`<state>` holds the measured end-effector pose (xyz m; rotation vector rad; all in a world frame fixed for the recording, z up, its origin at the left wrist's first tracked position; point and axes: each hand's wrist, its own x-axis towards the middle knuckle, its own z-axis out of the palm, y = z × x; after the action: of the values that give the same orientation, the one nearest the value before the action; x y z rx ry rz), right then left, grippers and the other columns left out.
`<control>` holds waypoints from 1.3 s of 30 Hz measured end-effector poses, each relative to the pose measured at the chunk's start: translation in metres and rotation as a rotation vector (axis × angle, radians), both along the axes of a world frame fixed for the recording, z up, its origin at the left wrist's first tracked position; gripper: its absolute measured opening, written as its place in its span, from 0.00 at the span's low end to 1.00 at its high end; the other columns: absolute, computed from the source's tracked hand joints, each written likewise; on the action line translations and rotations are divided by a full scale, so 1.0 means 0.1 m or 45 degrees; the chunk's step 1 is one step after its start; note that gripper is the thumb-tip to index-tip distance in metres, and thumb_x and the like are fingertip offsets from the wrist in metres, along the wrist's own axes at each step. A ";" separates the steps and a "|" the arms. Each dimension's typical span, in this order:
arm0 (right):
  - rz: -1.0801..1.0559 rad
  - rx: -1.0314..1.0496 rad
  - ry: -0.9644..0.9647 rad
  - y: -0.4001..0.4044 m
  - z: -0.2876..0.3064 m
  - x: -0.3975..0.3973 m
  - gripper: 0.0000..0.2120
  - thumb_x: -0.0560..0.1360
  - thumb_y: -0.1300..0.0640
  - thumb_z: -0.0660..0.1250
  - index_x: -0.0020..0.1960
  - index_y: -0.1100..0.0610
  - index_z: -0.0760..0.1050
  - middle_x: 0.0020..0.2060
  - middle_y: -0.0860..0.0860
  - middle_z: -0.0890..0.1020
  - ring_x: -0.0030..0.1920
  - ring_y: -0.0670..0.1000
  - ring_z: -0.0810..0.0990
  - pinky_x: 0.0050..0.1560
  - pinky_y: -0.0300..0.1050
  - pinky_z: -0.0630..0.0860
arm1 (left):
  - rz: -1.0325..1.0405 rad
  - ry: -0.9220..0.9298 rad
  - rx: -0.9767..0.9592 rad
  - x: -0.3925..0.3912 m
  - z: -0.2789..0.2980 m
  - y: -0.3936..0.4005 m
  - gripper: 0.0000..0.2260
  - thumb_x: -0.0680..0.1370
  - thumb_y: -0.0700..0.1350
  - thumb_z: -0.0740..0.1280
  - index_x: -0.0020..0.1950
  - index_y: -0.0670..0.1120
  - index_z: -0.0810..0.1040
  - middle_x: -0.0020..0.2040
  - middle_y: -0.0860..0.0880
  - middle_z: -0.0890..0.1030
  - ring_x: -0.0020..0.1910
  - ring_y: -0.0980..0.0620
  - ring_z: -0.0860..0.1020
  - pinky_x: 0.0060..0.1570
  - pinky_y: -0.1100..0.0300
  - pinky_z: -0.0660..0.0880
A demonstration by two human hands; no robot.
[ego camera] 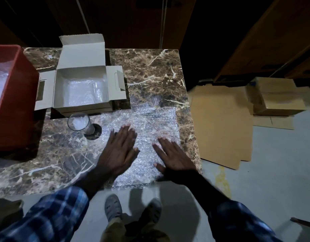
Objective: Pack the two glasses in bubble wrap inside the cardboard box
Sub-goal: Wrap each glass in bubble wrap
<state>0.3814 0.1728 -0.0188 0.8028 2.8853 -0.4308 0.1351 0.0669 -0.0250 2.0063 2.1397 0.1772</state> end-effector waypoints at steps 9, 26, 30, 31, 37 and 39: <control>-0.018 0.144 0.179 -0.25 -0.11 0.68 0.31 0.83 0.40 0.57 0.78 0.59 0.63 0.79 0.59 0.60 0.79 0.57 0.58 0.78 0.56 0.57 | -0.067 -0.011 0.094 -0.14 -0.10 -0.80 0.28 0.85 0.58 0.51 0.80 0.43 0.62 0.81 0.43 0.57 0.81 0.44 0.54 0.76 0.41 0.54; -0.348 -0.081 0.620 -0.35 0.18 0.60 0.03 0.72 0.65 0.68 0.42 0.60 0.79 0.39 0.54 0.82 0.43 0.56 0.80 0.48 0.47 0.76 | -0.279 -0.300 0.455 0.10 0.03 -1.10 0.18 0.84 0.47 0.57 0.53 0.41 0.85 0.57 0.44 0.84 0.60 0.46 0.79 0.69 0.58 0.68; -0.683 -0.432 0.617 -0.24 0.32 0.51 0.06 0.73 0.64 0.71 0.45 0.54 0.84 0.37 0.41 0.82 0.39 0.39 0.80 0.43 0.33 0.74 | 0.110 -0.676 0.394 0.09 0.46 -0.98 0.13 0.82 0.55 0.62 0.47 0.51 0.82 0.42 0.54 0.84 0.41 0.56 0.81 0.42 0.58 0.77; -0.759 -0.498 0.621 -0.19 0.34 0.49 0.07 0.72 0.65 0.73 0.45 0.54 0.85 0.36 0.39 0.82 0.38 0.39 0.81 0.41 0.31 0.73 | 0.207 -0.757 0.375 0.07 0.51 -0.95 0.09 0.80 0.54 0.65 0.48 0.52 0.82 0.42 0.55 0.84 0.37 0.58 0.81 0.38 0.58 0.77; -1.096 -0.970 0.730 0.10 0.49 0.27 0.09 0.75 0.63 0.72 0.36 0.57 0.81 0.25 0.48 0.78 0.24 0.48 0.74 0.34 0.41 0.69 | 0.750 -1.222 0.186 -0.18 0.54 -0.63 0.09 0.76 0.39 0.74 0.39 0.52 0.85 0.35 0.48 0.85 0.33 0.52 0.82 0.37 0.60 0.76; -1.105 -0.986 0.853 0.20 0.56 0.14 0.11 0.75 0.64 0.72 0.35 0.56 0.80 0.28 0.48 0.81 0.28 0.48 0.78 0.36 0.42 0.74 | 0.889 -1.339 0.276 -0.28 0.52 -0.45 0.08 0.76 0.39 0.74 0.37 0.48 0.84 0.35 0.48 0.85 0.33 0.54 0.81 0.40 0.60 0.76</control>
<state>0.3955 0.1932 0.0376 1.9189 2.2131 -2.0392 0.1075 0.0217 0.0271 0.7504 1.9347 1.2638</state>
